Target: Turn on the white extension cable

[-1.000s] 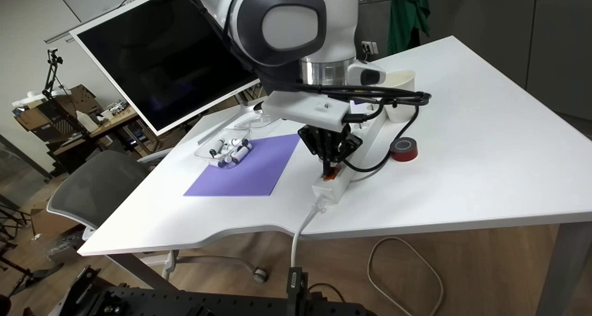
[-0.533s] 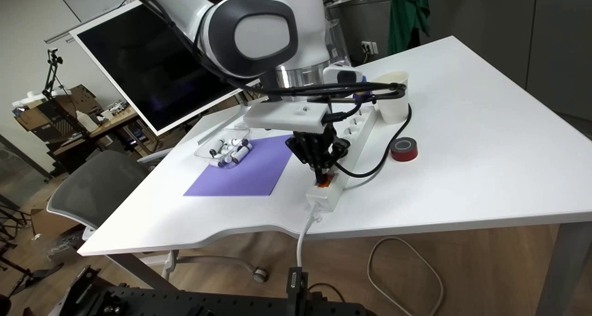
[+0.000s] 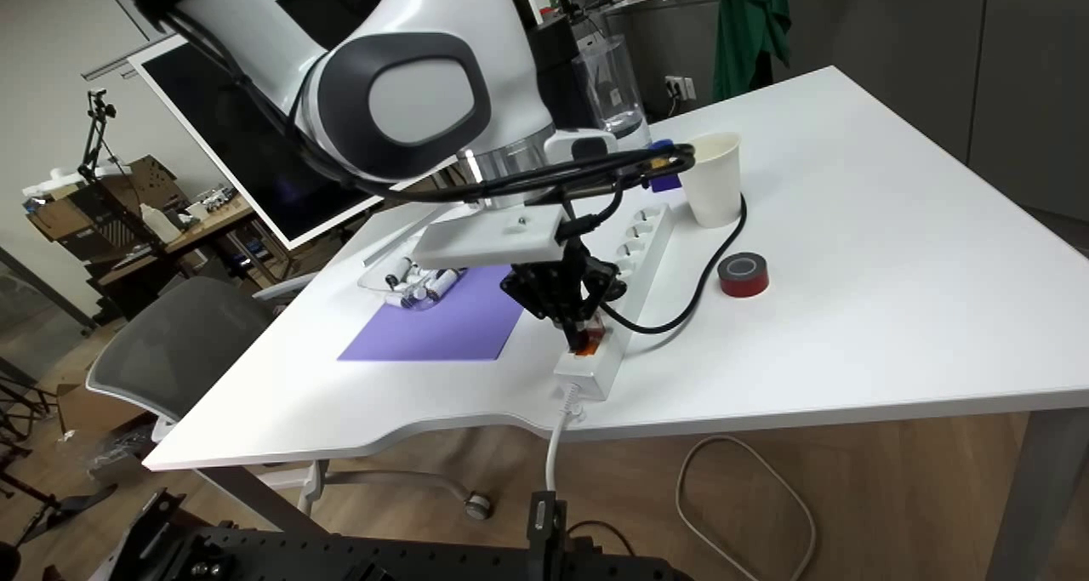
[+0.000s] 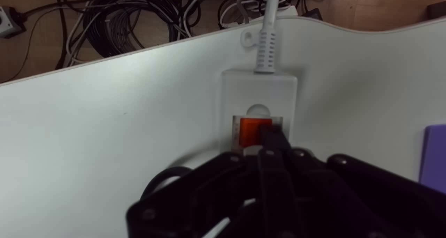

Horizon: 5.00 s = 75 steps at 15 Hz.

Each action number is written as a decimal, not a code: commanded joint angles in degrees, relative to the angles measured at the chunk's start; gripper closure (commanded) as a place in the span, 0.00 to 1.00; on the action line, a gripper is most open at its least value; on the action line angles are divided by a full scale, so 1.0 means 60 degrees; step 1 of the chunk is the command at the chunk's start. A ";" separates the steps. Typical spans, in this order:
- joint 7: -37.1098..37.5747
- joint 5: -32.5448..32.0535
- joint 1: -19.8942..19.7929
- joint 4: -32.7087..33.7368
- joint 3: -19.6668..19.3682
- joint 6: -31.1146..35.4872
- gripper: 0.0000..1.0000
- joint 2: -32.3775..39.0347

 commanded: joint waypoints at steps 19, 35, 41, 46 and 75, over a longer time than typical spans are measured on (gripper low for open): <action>0.0140 -0.0672 0.0098 -0.0946 -0.0172 0.0265 1.00 -0.1124; 0.0181 -0.0880 -0.0014 0.0040 -0.0001 0.0460 1.00 0.0033; 0.0305 -0.1109 0.0139 -0.0645 -0.0165 0.1034 1.00 -0.0411; 0.0664 -0.1572 0.0388 -0.1385 -0.0469 0.1999 1.00 -0.0684; 0.0705 -0.1225 0.0022 -0.0072 -0.0112 0.0331 1.00 -0.0112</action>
